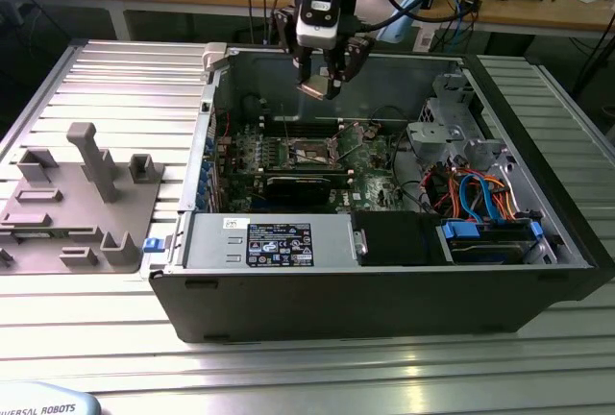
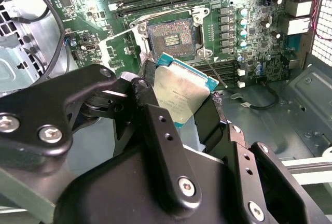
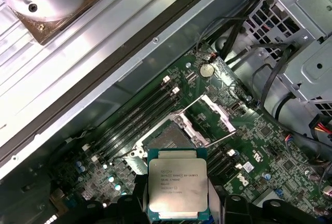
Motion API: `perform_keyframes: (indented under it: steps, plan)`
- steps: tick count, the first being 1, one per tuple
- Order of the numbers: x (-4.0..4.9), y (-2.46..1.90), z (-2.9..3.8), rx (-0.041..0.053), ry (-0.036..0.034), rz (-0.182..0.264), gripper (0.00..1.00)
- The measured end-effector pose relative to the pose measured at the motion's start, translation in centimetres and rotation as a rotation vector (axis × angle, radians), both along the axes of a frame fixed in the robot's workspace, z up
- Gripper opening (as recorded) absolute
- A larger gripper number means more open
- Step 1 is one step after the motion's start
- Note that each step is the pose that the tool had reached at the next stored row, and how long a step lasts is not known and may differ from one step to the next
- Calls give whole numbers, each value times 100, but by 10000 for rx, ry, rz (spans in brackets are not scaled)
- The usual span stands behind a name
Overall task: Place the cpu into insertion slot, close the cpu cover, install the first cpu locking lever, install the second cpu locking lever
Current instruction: 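Place the cpu into insertion slot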
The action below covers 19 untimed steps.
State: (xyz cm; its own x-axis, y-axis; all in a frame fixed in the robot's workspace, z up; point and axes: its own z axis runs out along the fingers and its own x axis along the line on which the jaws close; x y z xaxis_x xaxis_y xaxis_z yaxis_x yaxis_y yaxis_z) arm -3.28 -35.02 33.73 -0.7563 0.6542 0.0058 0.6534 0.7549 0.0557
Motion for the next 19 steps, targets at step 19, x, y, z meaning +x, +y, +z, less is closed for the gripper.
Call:
perform_keyframes:
  steps: [19]
  plan:
    - [0, 0, -1, 0, 0, -708, 54]
